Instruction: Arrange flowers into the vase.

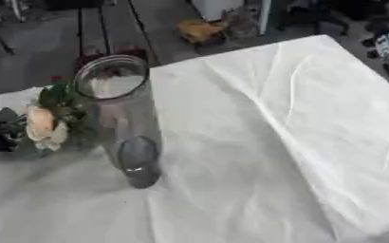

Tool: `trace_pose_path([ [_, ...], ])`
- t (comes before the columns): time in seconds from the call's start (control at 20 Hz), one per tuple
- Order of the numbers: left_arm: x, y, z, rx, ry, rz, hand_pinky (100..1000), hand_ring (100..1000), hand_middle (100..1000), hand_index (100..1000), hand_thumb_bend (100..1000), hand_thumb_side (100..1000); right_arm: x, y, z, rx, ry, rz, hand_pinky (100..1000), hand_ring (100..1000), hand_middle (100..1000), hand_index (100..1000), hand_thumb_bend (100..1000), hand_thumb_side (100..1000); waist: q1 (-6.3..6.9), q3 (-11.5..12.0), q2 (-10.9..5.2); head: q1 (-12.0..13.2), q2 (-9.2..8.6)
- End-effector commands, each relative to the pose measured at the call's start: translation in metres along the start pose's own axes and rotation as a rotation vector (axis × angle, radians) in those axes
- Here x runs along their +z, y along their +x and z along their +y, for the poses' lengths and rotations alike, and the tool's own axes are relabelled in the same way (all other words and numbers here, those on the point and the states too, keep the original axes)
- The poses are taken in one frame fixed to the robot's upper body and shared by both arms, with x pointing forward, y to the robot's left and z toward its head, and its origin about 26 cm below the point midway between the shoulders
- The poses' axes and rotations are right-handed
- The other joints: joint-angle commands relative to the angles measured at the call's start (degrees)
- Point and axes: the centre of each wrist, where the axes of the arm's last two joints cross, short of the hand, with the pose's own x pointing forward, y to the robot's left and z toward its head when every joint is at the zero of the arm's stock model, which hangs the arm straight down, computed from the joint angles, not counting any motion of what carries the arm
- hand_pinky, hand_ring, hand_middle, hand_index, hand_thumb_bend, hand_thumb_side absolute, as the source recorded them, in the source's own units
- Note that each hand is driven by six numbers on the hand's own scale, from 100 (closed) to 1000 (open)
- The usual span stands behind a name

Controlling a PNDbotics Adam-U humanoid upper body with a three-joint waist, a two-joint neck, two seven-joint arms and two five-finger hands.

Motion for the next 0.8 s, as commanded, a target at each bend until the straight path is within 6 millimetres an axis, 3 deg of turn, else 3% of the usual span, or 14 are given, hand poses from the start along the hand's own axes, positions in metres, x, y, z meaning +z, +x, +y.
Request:
trace_pose_path([
  [0.05,0.001,0.001,0.009,0.054,0.059,-0.013,100,100,100,423,421,619,-0.004,0.004,-0.009,0.01,-0.016,-0.021,712,743,770,851,100,816,-0.61,0.1,-1.18,-0.1,-0.59],
  [0.1,0.001,0.002,0.009,0.077,0.077,-0.017,100,100,100,394,504,592,-0.004,0.004,-0.009,0.01,-0.016,-0.02,712,743,770,851,100,815,-0.65,0.1,-1.23,-0.1,-0.63],
  [0.25,0.001,0.004,0.01,0.133,0.123,-0.032,100,100,100,261,969,490,-0.003,0.003,-0.009,0.009,-0.017,-0.016,713,743,770,850,100,815,-0.79,0.2,-1.45,-0.2,-0.63],
  [0.5,0.001,0.008,0.016,0.133,0.168,-0.061,100,100,100,122,1000,518,-0.002,0.001,-0.009,0.005,-0.017,-0.011,714,744,770,848,100,821,-0.99,0.4,-2.02,-0.1,-0.5],
  [0.8,0.004,0.011,0.025,0.096,0.218,-0.112,100,100,100,100,1000,566,0.0,-0.002,-0.01,0.006,-0.018,-0.002,714,744,770,849,100,813,-1.47,0.9,-3.2,-0.2,-0.28],
])
